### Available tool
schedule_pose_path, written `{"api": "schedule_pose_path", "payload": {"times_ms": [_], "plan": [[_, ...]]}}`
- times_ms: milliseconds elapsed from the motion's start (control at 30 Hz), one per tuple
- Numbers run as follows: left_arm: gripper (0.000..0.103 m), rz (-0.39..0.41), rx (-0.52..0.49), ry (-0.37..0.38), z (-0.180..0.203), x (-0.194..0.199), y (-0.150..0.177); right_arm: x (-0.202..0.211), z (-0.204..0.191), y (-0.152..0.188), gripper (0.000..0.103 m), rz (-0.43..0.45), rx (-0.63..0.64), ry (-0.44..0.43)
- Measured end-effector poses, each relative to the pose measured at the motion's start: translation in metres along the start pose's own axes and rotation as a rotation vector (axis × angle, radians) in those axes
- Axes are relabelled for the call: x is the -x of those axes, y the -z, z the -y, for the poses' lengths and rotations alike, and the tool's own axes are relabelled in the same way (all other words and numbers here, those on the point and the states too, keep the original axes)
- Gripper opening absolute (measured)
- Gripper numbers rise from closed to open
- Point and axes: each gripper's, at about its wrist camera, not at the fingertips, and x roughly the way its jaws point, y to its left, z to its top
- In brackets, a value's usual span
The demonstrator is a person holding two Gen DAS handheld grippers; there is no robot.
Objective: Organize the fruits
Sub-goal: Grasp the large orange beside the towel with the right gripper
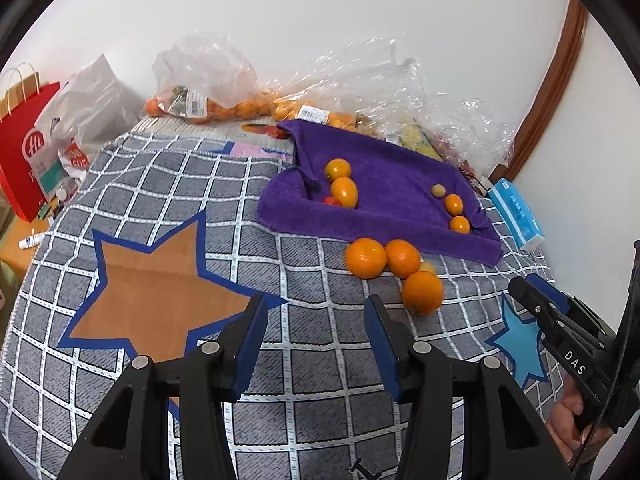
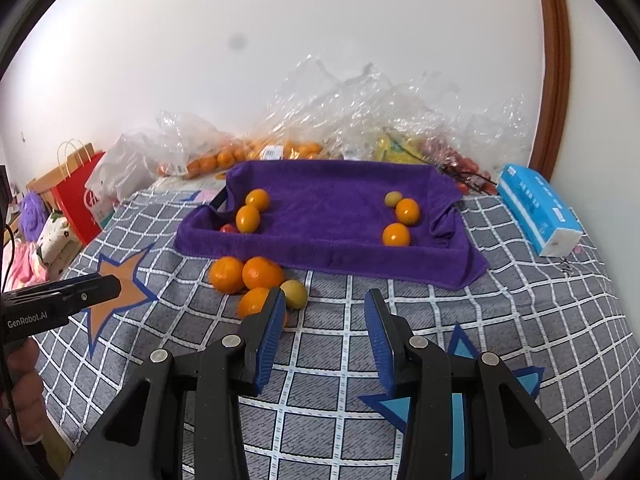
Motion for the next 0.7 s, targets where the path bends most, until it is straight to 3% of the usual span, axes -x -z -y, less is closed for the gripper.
{"api": "schedule_pose_path", "payload": {"times_ms": [700], "plan": [[0.047, -0.09, 0.084, 0.017, -0.043, -0.043, -0.001, -0.065, -0.039, 0.008, 0.041, -0.132, 0.071, -0.063]]}}
